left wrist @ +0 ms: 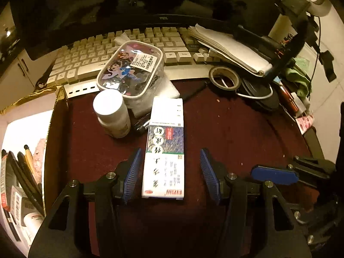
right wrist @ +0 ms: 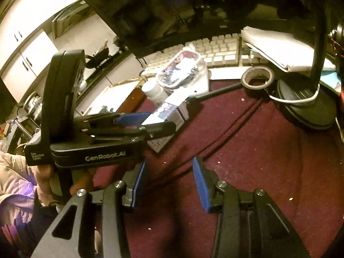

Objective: Organize objects
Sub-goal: 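Grasp the white medicine box with the left tool, then grasp the black silver-tipped pen with the right tool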

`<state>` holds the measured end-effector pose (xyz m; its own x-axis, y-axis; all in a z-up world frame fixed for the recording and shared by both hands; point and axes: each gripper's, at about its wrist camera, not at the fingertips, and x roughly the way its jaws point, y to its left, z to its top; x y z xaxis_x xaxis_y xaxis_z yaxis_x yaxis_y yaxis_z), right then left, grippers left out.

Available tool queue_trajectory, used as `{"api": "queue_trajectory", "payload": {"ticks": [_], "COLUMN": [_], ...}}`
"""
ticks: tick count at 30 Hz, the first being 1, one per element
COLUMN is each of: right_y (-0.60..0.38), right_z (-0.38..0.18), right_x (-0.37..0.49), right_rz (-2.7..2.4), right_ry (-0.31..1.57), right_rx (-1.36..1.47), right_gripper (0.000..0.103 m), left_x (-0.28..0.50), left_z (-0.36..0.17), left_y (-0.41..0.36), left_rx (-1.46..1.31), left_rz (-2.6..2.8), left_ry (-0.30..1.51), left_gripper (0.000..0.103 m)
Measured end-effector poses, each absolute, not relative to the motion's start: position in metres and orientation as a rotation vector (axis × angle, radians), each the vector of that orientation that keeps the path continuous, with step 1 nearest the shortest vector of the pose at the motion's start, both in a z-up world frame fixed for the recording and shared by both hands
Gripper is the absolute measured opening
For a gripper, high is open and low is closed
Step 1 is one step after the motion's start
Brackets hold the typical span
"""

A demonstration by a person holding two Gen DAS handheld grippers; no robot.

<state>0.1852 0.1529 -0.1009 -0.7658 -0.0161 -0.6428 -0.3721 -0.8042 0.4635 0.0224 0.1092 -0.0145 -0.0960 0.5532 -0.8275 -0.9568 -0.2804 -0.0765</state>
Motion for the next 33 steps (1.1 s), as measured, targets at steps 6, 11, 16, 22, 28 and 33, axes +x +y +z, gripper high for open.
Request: {"api": "queue_trajectory", "payload": {"ticks": [6, 11, 16, 22, 28, 33], "right_y": [0.157, 0.159, 0.157, 0.151, 0.178, 0.198], "right_z": [-0.102, -0.109, -0.105, -0.093, -0.093, -0.098], "right_x": [0.190, 0.188, 0.176, 0.126, 0.077, 0.051], "right_rz": [2.595, 2.568, 2.557, 2.573, 2.406, 2.252], "right_ry": [0.870, 0.898, 0.854, 0.651, 0.616, 0.733], "right_rx": [-0.965, -0.998, -1.029, -1.127, -1.165, -1.098], "right_gripper": [0.043, 0.043, 0.043, 0.043, 0.043, 0.043], "left_x": [0.016, 0.017, 0.019, 0.016, 0.005, -0.001], "left_z": [-0.015, -0.011, -0.013, -0.008, -0.008, -0.008], "left_y": [0.097, 0.057, 0.015, -0.010, -0.030, -0.043], "left_rx": [-0.949, -0.945, -0.903, -0.866, -0.865, -0.856], "left_rz": [1.717, 1.801, 1.861, 1.873, 1.883, 1.890], "left_ry": [0.535, 0.422, 0.305, 0.202, 0.140, 0.105], "left_gripper": [0.035, 0.035, 0.035, 0.035, 0.035, 0.035]}}
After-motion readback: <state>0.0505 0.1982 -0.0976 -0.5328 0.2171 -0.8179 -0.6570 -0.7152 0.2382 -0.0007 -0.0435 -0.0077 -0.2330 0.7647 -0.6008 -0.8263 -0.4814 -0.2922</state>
